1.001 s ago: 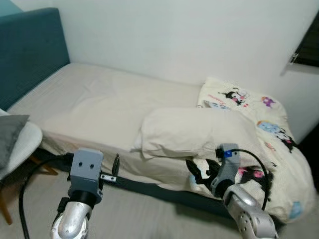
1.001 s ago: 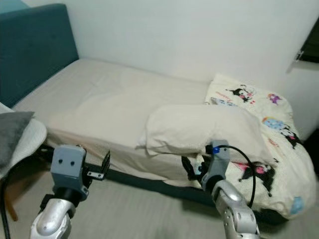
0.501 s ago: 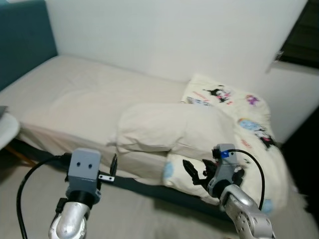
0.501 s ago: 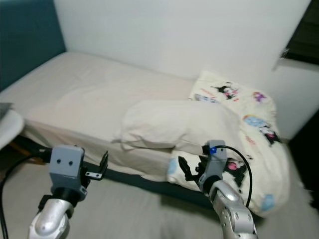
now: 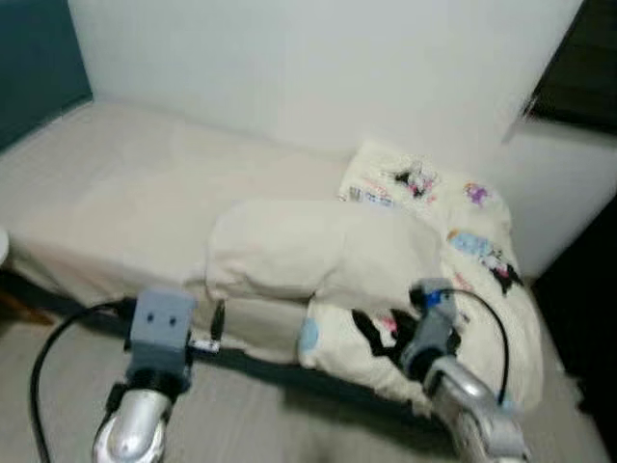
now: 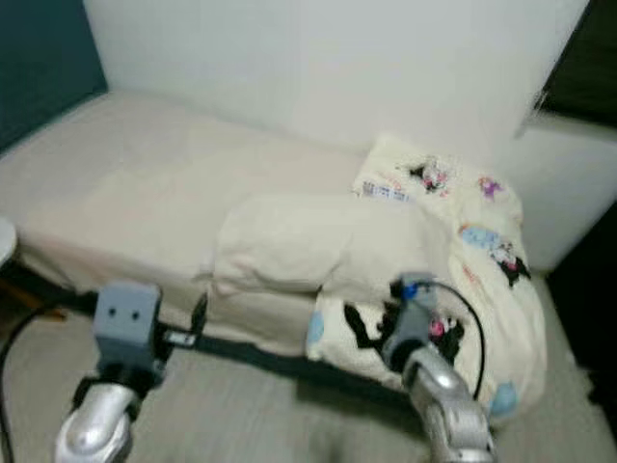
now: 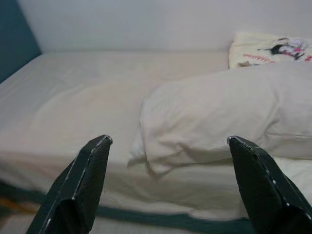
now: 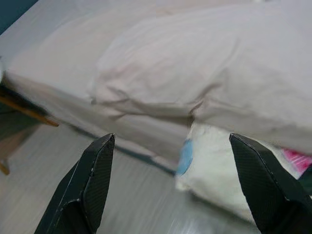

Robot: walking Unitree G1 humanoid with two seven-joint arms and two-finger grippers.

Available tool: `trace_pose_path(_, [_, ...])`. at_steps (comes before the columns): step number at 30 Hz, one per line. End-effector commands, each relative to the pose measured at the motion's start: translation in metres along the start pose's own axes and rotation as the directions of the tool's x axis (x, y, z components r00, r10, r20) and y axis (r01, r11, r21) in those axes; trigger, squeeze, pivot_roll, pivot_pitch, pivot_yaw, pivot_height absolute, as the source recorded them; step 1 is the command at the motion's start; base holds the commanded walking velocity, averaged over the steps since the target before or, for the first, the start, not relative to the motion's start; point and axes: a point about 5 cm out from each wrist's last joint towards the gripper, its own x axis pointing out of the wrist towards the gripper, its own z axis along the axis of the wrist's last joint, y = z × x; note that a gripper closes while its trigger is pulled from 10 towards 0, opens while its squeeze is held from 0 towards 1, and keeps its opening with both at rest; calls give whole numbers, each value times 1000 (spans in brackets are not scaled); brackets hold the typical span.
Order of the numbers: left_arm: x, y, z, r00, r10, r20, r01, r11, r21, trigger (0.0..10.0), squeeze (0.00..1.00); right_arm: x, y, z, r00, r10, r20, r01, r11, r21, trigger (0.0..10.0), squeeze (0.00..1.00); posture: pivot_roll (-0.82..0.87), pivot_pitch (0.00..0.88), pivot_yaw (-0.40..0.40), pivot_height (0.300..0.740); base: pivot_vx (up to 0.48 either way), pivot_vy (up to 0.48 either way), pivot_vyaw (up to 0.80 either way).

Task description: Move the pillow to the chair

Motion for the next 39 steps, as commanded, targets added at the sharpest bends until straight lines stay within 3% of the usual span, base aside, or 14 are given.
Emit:
trace_pose_path(1, [0, -6, 1, 1000, -22, 4, 22, 1000, -7, 10000, 0, -4, -10, 0, 999, -35, -5, 35, 999, -6, 10000, 0, 72, 0, -135, 740, 398, 0, 0])
trace_pose_path(14, [-1, -6, 0, 1000, -29, 3, 29, 1000, -8, 10000, 0, -4, -9, -1, 999, -36, -5, 36, 999, 2, 10000, 0, 69, 0, -132, 740, 370, 0, 0])
trace_pose_path(17, [-1, -6, 0, 1000, -28, 4, 28, 999, -15, 10000, 0, -3, -10, -5, 998, -46, -44, 47, 999, 8, 10000, 0, 69, 0, -133, 731, 287, 0, 0])
trace_pose_path(39, [1, -3, 4, 1000, 1, 23, -1, 1000, -12, 10000, 0, 1, -16, -1, 996, -74, -55, 77, 995, 63, 10000, 0, 73, 0, -141, 661, 0, 0, 0])
